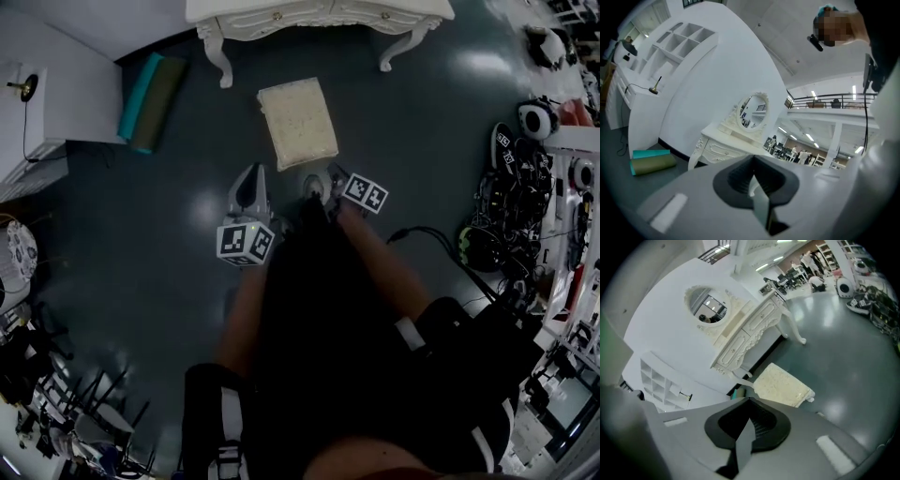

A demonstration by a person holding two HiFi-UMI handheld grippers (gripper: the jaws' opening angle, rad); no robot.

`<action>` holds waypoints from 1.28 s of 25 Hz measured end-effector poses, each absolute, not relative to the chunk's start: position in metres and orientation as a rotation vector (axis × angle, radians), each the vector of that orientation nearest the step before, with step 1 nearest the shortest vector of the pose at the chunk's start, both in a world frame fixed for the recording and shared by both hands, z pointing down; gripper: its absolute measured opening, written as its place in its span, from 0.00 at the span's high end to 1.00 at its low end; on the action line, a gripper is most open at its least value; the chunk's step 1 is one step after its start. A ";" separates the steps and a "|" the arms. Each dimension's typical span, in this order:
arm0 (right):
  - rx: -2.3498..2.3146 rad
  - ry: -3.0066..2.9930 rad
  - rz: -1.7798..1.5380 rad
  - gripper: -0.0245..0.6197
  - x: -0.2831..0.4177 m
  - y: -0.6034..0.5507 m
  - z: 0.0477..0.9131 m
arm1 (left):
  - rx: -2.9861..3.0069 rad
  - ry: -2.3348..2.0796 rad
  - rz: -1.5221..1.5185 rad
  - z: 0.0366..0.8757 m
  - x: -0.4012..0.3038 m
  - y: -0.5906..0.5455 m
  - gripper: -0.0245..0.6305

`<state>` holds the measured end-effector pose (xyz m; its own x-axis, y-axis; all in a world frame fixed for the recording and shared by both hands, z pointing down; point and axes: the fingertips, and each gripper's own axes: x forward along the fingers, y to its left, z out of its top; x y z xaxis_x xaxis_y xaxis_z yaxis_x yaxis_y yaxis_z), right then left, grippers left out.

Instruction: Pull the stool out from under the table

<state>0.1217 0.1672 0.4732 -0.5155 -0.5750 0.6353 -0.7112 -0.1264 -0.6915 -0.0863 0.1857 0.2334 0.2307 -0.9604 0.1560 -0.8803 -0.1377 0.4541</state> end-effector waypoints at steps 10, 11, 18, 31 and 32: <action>1.484 -2.247 1.343 0.96 0.134 0.168 0.335 | 2.099 -1.646 -0.245 0.190 -0.071 0.213 0.95; 1.474 -2.279 1.315 0.96 0.134 0.167 0.324 | 2.101 -1.651 -0.245 0.186 -0.070 0.214 0.95; 1.333 -2.469 0.979 0.96 0.125 0.178 0.251 | 2.070 -1.710 -0.299 0.157 -0.056 0.236 0.95; 1.274 -2.606 0.705 0.96 0.146 0.210 0.184 | 2.087 -1.785 -0.238 0.150 -0.020 0.264 0.95; 1.262 -2.615 0.709 0.96 0.147 0.211 0.183 | 2.084 -1.777 -0.233 0.151 -0.018 0.264 0.95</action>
<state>0.1473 0.2115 0.1825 -0.6341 -0.6984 0.3319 -0.7704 0.5337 -0.3488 -0.0176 0.2644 0.1509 0.1822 -0.9755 0.1238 -0.9105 -0.1198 0.3957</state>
